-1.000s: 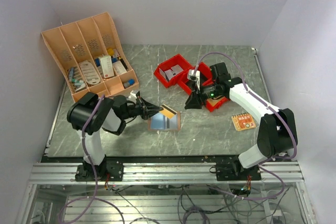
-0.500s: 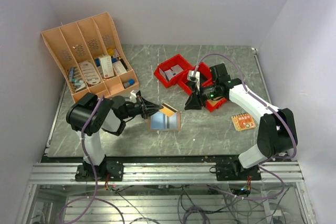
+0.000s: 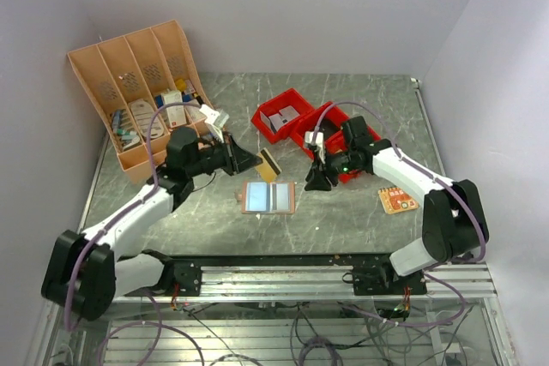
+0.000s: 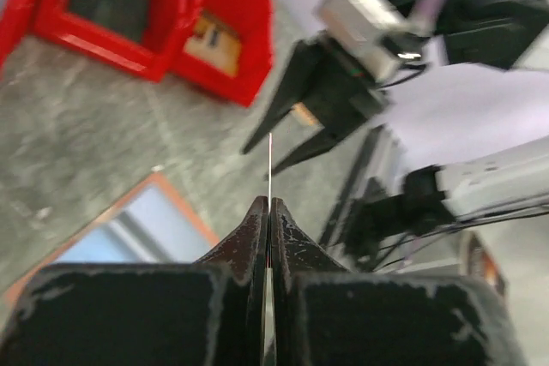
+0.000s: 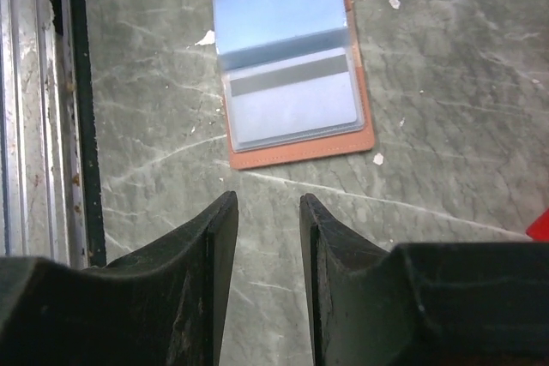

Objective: Put the credit cards into the card holder
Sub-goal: Insert the credit card into the card holder.

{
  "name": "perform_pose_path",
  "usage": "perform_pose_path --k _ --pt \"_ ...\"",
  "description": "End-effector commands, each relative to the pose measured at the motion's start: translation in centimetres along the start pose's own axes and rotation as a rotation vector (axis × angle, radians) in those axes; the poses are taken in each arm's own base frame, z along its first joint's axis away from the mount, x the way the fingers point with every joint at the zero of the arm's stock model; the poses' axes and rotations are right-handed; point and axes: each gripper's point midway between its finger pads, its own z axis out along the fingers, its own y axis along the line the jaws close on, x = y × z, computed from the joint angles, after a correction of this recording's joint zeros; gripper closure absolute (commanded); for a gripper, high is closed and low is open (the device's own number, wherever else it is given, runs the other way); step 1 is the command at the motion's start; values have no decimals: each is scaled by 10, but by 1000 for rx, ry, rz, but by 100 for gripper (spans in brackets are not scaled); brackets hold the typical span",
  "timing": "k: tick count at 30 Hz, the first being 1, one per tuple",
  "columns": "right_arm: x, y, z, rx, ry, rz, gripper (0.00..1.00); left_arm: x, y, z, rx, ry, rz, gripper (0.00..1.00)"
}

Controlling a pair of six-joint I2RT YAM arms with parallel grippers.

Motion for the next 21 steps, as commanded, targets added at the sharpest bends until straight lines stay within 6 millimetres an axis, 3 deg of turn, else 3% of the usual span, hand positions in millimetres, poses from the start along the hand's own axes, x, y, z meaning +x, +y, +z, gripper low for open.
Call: perform_pose_path --k 1,6,9,13,21 --pt "10 1 16 -8 51 -80 65 70 79 -17 -286 345 55 93" --pt "29 -2 40 6 151 1 62 86 95 -2 -248 444 11 93" --pt "40 -12 46 42 198 15 59 88 104 1 -263 458 14 93" --pt "54 -9 63 35 288 -1 58 91 109 10 -232 480 -7 93" --pt "70 -12 69 46 341 25 63 97 108 18 -151 475 -65 93"
